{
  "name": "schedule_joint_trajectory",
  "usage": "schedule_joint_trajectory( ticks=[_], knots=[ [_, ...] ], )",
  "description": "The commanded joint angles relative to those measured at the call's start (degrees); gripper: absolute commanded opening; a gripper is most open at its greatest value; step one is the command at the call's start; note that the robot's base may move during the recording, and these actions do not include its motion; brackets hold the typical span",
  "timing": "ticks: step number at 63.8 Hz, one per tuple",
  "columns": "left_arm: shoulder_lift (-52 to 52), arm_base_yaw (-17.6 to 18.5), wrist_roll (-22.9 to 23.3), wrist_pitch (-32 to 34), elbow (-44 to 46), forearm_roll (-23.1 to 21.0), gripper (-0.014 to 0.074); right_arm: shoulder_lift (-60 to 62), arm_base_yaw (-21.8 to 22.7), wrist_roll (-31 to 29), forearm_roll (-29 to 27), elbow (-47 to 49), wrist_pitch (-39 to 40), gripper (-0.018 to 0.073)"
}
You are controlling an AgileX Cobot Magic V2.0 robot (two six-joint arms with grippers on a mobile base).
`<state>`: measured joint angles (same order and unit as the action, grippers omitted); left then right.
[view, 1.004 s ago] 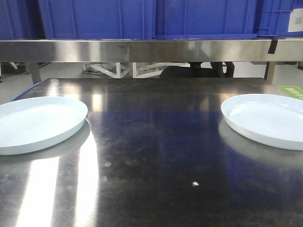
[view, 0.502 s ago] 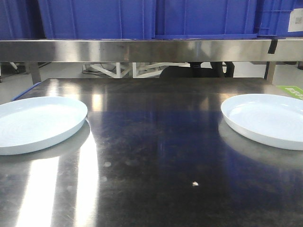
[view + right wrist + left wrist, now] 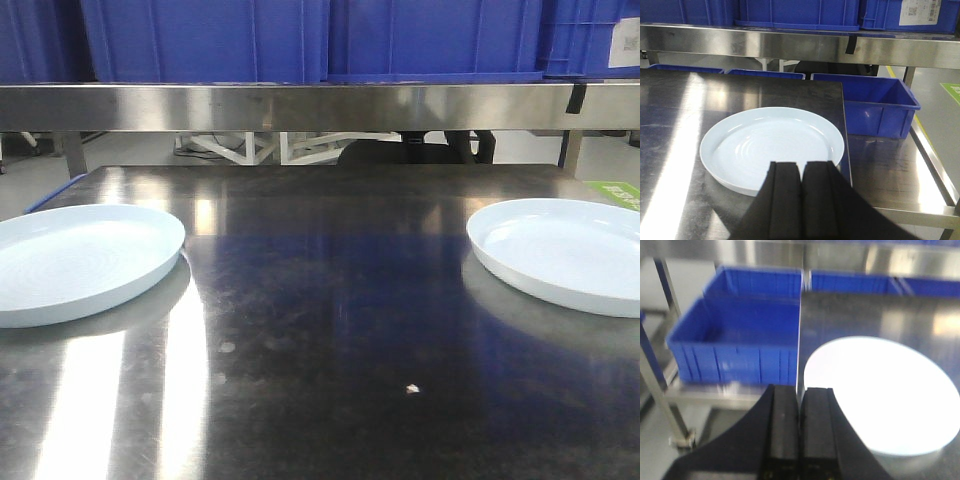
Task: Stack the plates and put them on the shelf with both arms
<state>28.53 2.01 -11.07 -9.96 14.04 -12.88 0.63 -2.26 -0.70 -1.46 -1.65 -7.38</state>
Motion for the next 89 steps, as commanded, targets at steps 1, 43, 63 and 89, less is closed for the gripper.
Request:
schedule_joint_trajectory(
  ticks=[1, 43, 63, 89],
  knots=[
    [5.41, -0.10, 0.41, 0.56, 4.98, -0.91, 0.0088, 1.08, 0.27, -0.10, 0.62, -0.05, 5.04, 0.0056],
    [44.23, -0.10, 0.41, -29.57, 33.75, 0.56, 0.0086, 1.08, 0.27, -0.10, 0.62, -0.05, 5.04, 0.0056],
    [57.29, -0.76, 0.41, -41.50, 48.64, 3.33, 0.0086, 1.08, 0.27, -0.10, 0.62, -0.05, 5.04, 0.0056],
    [66.00, -4.51, 0.41, -46.70, 56.91, 2.54, 0.0109, 1.08, 0.27, -0.10, 0.62, -0.05, 5.04, 0.0056]
  ],
)
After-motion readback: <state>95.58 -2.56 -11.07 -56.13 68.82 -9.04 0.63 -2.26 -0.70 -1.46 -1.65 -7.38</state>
